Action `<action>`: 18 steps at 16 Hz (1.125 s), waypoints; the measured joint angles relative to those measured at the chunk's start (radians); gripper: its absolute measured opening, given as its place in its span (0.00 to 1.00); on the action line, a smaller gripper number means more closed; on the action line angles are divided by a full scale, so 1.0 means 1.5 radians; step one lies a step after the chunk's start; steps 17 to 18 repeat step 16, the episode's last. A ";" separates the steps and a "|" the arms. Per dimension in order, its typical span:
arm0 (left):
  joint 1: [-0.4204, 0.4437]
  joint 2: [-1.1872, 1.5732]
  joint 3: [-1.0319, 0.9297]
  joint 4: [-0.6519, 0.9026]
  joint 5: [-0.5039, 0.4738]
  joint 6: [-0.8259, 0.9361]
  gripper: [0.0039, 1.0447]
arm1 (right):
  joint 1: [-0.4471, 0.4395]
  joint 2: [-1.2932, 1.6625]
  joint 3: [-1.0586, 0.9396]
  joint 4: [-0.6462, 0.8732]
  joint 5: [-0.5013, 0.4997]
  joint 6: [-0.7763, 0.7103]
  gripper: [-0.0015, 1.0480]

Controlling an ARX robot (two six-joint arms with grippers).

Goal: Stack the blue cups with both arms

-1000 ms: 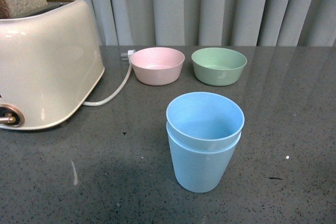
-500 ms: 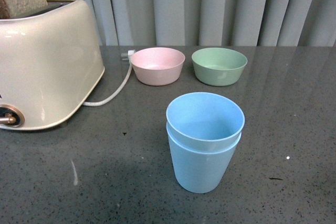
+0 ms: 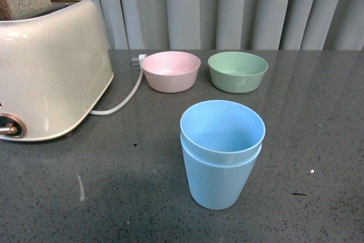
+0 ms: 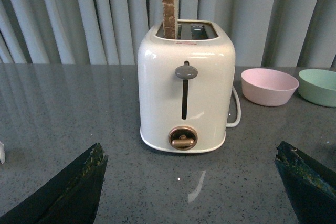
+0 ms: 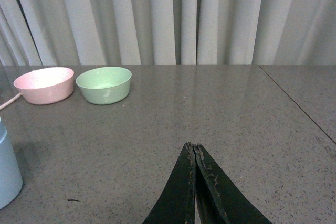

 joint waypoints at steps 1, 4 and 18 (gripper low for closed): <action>0.000 0.000 0.000 0.000 0.000 0.000 0.94 | 0.000 0.000 0.000 0.000 0.000 0.000 0.14; 0.000 0.000 0.000 0.000 0.000 0.000 0.94 | 0.000 0.000 0.000 0.000 0.000 0.000 0.42; 0.000 0.000 0.000 0.000 0.000 0.000 0.94 | 0.000 0.000 0.000 0.000 0.000 0.000 0.94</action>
